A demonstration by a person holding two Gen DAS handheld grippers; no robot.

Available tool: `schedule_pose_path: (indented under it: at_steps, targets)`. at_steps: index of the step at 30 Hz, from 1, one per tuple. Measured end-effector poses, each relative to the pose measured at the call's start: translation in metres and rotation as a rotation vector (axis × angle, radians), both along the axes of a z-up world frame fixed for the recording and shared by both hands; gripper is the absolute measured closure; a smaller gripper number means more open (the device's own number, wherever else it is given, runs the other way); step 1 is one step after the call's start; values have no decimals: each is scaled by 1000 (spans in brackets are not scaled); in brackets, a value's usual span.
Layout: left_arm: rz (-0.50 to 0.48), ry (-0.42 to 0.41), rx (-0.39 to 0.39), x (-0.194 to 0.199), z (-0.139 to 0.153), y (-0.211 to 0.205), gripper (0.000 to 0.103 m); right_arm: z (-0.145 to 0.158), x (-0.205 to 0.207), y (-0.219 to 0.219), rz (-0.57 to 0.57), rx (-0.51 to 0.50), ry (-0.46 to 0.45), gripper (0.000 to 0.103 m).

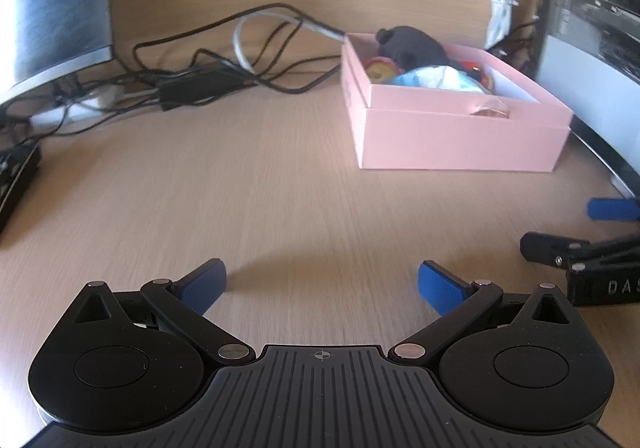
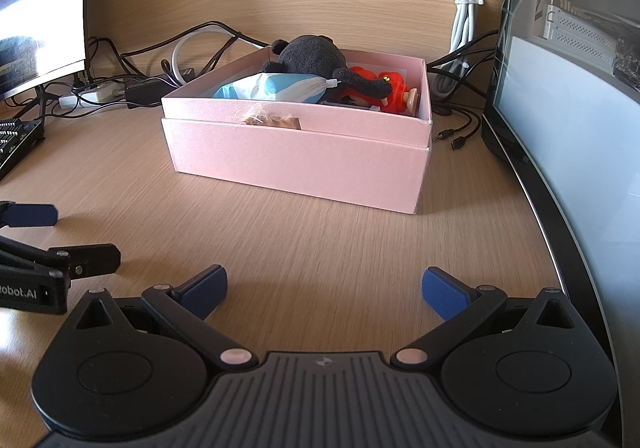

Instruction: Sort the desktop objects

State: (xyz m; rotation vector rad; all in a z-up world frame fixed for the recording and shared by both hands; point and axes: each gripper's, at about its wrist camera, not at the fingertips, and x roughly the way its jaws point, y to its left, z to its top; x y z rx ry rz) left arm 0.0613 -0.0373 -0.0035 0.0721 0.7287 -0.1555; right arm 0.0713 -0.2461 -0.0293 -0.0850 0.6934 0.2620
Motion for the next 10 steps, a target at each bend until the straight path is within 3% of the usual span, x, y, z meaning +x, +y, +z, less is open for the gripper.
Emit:
schedule_pose_path:
  at_steps: [10]
  targets:
    - [32,-12,2,-1,0,-4,0,0,0,0,0,0,0,0]
